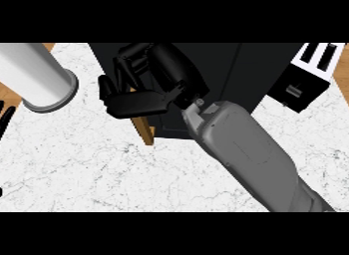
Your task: Pick up the wine, place it into the cabinet and close the cabinet
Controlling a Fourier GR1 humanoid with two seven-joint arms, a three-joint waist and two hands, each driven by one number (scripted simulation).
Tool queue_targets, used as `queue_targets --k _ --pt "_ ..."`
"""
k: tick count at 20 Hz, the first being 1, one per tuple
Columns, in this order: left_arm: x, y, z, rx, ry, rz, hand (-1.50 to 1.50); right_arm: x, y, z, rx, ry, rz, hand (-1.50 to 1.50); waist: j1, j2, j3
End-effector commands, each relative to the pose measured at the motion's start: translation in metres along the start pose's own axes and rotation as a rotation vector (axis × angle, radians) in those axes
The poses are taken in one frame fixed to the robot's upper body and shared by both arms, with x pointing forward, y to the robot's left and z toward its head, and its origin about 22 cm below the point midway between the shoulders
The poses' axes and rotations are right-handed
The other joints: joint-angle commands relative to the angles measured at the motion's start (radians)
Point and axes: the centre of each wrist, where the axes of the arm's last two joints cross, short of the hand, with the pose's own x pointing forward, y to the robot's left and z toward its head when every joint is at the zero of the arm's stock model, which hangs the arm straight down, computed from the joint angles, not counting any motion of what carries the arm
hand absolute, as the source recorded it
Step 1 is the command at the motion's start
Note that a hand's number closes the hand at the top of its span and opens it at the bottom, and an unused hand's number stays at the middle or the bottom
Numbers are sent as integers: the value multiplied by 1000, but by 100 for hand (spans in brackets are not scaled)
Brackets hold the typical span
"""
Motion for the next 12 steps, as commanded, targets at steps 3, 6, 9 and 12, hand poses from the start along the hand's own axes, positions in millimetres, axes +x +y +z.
queue_targets --k 3,6,9,12 --pt "-5 2 1 -1 20 14 -150 -23 -58 2 -129 64 73 150 -14 36 8" --pt "5 -11 -18 -52 7 9 -150 -22 -69 -7 -151 67 72 150 4 40 9" --pt "-3 1 -4 -21 18 15 -150 -30 -72 2 -162 70 73 150 -9 39 8" --pt "-1 -7 -16 -49 2 30 -150 -34 -77 1 -150 68 68 150 -4 41 8"
